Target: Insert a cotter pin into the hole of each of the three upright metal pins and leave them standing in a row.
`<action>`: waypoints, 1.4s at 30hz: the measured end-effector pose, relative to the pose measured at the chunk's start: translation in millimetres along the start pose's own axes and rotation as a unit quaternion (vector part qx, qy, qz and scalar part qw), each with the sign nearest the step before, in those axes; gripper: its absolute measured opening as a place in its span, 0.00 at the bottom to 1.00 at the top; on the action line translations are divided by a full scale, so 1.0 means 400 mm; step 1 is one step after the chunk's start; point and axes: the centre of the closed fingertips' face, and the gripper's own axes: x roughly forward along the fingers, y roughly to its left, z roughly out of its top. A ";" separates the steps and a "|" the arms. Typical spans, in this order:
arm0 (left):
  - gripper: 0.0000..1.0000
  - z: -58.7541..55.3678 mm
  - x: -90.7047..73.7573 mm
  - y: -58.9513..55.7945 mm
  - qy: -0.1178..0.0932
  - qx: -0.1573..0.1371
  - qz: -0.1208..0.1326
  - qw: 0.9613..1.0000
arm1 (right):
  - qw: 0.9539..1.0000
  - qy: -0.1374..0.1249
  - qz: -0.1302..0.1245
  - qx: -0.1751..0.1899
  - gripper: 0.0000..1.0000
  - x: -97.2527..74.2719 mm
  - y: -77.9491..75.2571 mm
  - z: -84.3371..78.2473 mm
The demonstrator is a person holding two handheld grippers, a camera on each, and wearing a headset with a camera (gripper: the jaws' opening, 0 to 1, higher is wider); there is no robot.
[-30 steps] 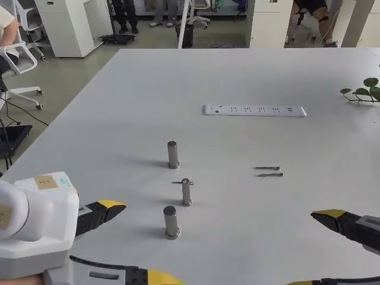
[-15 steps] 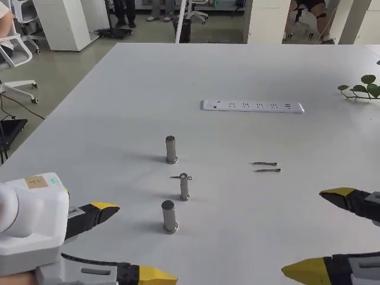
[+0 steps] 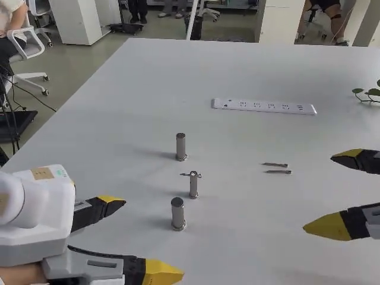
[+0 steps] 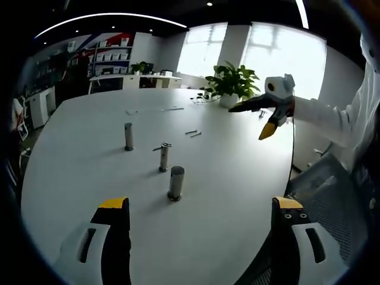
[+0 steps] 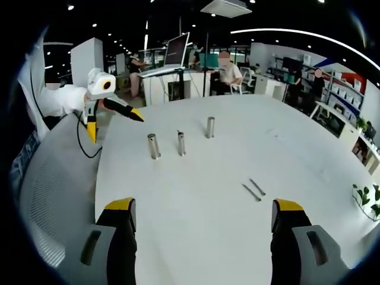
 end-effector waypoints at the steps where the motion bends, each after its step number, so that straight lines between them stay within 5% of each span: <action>1: 0.99 0.000 -0.001 0.000 0.000 0.000 0.000 1.000 | 1.000 0.004 0.001 -0.003 0.93 0.002 -0.006 0.000; 14: 0.99 0.017 -0.009 0.001 -0.016 -0.007 0.002 1.000 | 0.999 0.020 0.041 -0.009 0.91 0.068 -0.069 0.025; 20: 0.99 0.021 -0.008 0.003 -0.027 -0.021 -0.004 0.999 | 0.997 0.049 0.063 -0.015 0.89 0.106 -0.081 0.007; 31: 0.99 0.016 -0.006 0.006 -0.023 -0.022 -0.003 0.999 | 0.994 0.083 0.070 -0.017 0.86 0.163 -0.111 -0.026; 42: 0.99 0.013 0.003 0.007 -0.019 -0.025 -0.009 0.999 | 0.993 0.089 0.075 0.008 0.79 0.208 -0.142 -0.037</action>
